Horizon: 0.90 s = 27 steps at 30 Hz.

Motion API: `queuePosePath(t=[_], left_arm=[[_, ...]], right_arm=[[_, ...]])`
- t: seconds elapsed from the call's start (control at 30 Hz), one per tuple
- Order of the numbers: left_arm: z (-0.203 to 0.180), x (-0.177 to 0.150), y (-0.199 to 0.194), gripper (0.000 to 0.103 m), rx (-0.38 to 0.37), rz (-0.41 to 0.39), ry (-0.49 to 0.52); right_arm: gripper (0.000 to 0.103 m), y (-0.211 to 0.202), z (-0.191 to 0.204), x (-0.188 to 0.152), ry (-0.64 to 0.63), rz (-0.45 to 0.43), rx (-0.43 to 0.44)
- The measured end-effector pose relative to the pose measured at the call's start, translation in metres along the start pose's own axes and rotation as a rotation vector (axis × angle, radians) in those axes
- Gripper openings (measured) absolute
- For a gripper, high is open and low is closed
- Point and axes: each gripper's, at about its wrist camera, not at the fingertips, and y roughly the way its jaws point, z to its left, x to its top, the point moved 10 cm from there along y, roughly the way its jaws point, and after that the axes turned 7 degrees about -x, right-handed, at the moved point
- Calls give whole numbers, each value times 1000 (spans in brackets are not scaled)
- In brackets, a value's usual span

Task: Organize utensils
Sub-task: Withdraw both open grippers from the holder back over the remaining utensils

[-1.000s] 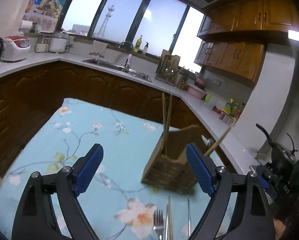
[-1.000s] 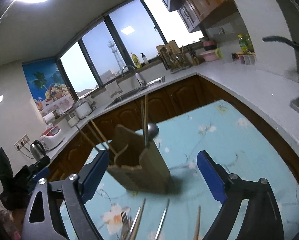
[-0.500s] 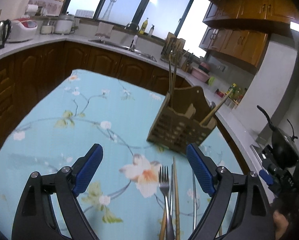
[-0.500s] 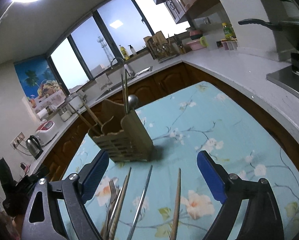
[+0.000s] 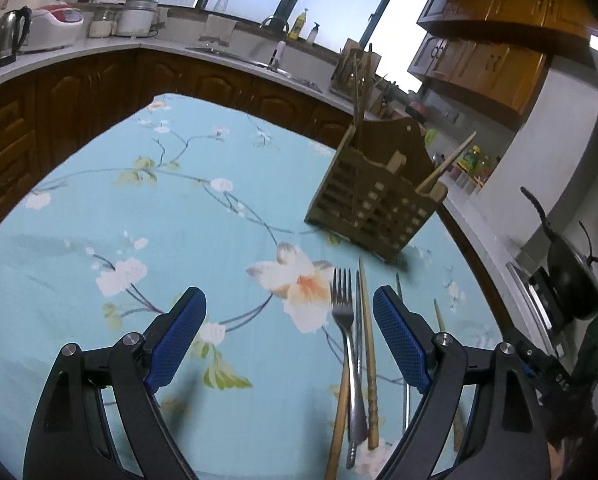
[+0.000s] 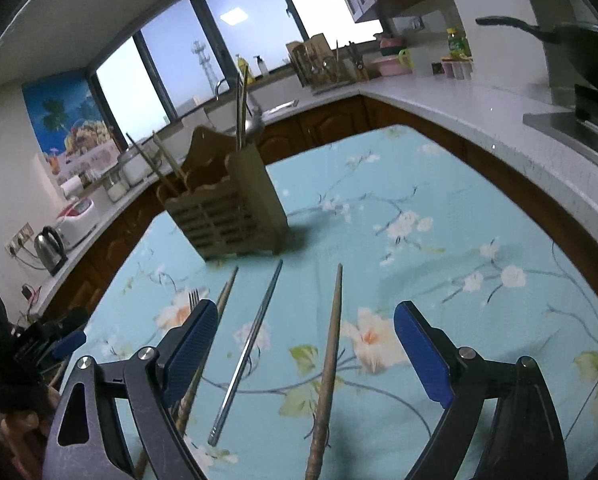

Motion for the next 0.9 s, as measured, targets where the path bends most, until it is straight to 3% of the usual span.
queuePosePath(t=[0.73, 0.9], left_arm=[[-11, -13, 44, 87, -16, 132, 62], [-20, -6, 63, 87, -22, 172, 118]], right_arm=[[90, 23, 0, -5, -36, 50, -25], [81, 36, 1, -2, -53, 80, -36]])
